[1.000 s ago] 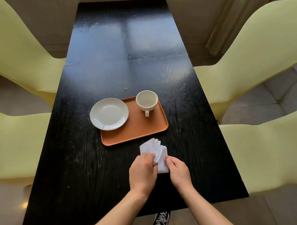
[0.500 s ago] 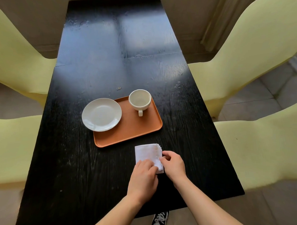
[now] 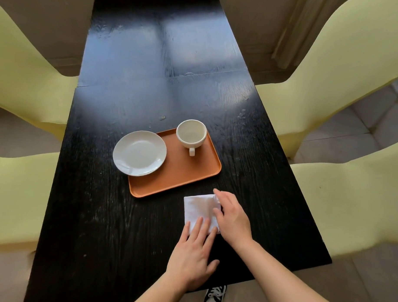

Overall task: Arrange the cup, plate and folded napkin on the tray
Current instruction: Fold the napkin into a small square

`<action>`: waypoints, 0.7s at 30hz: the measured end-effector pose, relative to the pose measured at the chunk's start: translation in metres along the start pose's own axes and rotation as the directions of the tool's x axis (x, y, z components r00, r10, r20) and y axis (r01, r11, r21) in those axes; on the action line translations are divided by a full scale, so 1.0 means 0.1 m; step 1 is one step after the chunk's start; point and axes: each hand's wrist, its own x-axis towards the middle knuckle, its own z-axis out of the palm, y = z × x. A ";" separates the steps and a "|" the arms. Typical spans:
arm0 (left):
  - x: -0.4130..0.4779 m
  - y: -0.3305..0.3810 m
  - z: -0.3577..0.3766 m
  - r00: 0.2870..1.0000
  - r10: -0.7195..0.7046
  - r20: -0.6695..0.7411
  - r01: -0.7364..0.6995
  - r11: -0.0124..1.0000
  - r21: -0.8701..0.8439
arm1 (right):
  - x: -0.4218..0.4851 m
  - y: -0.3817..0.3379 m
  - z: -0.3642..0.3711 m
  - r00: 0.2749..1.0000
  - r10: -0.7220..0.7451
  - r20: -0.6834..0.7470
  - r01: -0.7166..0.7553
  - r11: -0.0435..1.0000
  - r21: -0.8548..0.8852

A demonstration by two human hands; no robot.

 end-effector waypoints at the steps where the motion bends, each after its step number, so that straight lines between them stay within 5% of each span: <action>1: 0.00 0.00 0.00 1.000 0.002 0.006 -0.002 1.000 0.000 | 0.02 -0.02 0.01 0.996 -0.084 0.034 0.087 0.990 -0.114; 6: 0.02 -0.02 0.06 1.000 0.001 0.027 -0.001 1.000 0.009 | 0.16 -0.02 0.04 0.969 -0.186 0.162 0.235 0.896 -0.376; 13: 0.02 -0.11 0.11 0.994 0.043 0.096 -0.050 0.996 0.075 | 0.34 -0.10 0.01 0.970 -0.180 0.161 0.230 0.891 -0.390; 21: -0.08 -0.34 0.00 1.000 0.017 0.009 -0.018 0.998 0.068 | 0.45 -0.20 -0.05 0.967 -0.027 0.253 0.137 0.892 -0.431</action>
